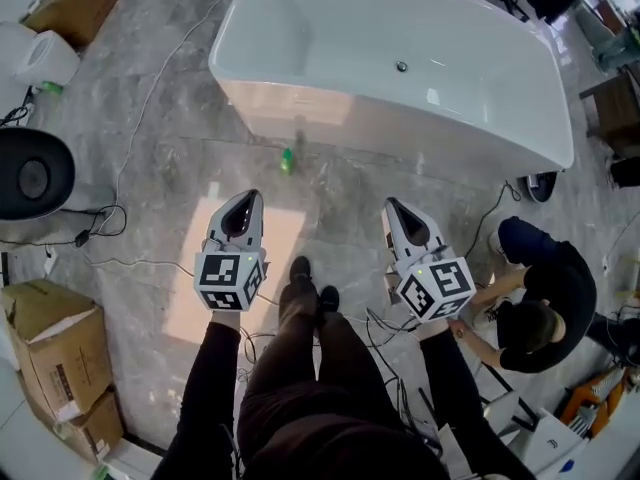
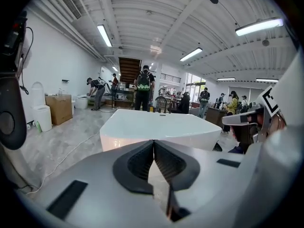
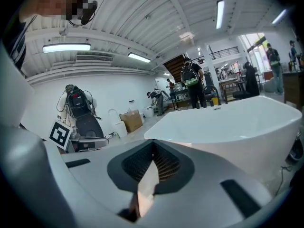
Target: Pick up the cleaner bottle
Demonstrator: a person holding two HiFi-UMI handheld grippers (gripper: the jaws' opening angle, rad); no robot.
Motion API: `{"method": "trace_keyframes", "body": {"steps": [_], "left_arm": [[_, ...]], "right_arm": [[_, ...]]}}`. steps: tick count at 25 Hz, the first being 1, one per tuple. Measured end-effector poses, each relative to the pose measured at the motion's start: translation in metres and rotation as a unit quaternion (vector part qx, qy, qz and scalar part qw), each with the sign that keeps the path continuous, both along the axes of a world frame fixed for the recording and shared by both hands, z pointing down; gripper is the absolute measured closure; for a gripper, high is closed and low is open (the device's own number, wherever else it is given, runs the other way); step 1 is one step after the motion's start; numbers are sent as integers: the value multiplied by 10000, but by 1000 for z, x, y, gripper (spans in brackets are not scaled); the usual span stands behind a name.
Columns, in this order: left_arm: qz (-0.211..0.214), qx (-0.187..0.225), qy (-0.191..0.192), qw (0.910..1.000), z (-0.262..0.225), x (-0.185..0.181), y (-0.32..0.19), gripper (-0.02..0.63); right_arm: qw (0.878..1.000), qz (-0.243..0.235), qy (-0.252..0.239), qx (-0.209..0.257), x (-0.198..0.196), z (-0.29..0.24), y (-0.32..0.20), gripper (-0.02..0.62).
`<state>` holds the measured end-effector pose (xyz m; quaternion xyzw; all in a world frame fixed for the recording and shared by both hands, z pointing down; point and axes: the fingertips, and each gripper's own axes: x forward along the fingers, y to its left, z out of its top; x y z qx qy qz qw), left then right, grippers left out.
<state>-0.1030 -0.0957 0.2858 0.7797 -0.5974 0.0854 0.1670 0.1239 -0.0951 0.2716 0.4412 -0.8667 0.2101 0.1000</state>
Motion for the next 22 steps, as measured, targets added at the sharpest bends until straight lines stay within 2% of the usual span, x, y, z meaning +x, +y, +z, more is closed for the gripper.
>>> {"method": "trace_keyframes", "body": {"steps": [8, 14, 22], "left_arm": [[101, -254, 3, 9996, 51, -16, -31, 598], [177, -306, -25, 9994, 105, -8, -45, 597], [257, -297, -312, 9987, 212, 2, -68, 498]], "right_arm": [[10000, -31, 65, -37, -21, 30, -37, 595], [9997, -214, 142, -10, -19, 73, -57, 595], [9988, -442, 211, 97, -18, 160, -80, 595]]}}
